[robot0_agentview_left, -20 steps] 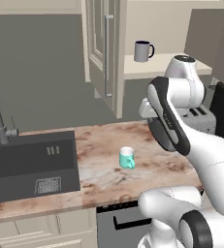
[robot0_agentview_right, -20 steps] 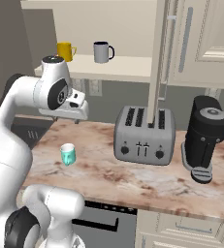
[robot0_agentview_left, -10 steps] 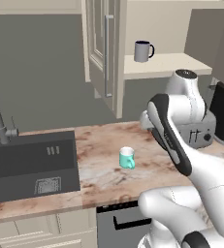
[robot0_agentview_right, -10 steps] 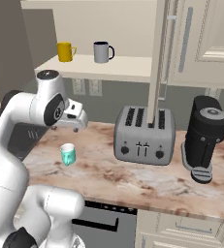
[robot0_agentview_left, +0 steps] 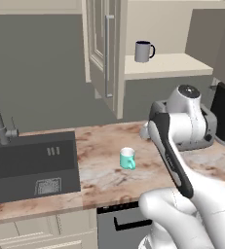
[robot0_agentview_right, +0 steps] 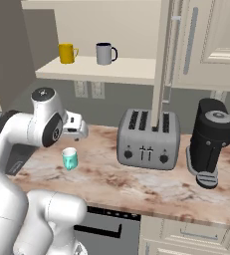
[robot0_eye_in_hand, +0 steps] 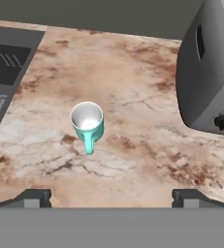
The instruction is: Pick the mug on the counter and place it in the cabinet with the handle facing the right, like the mugs already inside.
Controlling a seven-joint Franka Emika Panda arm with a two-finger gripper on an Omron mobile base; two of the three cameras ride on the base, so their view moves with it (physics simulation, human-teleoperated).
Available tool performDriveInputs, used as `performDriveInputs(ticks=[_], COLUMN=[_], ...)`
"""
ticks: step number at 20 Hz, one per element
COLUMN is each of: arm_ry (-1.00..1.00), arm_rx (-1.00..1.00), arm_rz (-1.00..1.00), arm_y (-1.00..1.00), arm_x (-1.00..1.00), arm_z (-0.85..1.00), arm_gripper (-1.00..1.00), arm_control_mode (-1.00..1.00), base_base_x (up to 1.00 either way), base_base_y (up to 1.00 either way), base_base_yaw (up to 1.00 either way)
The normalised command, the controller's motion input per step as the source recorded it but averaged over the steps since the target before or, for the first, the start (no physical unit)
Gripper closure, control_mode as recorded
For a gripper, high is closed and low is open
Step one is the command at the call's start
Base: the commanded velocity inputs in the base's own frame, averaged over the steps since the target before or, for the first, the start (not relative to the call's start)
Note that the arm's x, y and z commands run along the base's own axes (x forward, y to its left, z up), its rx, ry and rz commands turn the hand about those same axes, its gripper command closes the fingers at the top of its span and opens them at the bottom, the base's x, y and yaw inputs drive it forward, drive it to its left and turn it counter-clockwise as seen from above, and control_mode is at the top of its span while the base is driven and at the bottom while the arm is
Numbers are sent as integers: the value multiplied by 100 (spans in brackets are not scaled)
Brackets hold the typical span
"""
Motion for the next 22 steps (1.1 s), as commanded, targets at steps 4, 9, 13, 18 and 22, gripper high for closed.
performDriveInputs(ticks=[4,9,13,18,22], arm_ry=[-3,0,0,0,0], arm_rx=[1,0,0,0,0], arm_rz=[8,7,6,6,6], arm_y=[9,19,25,19,6], arm_x=[-16,-5,0,0,0], arm_z=[-1,-4,0,-11,-21], arm_gripper=[-100,-100,-100,-100,-100], arm_control_mode=[-100,-100,-100,-100,-100], base_base_x=[0,0,0,0,0], base_base_y=[0,0,0,0,0], base_base_yaw=[0,0,0,0,0])
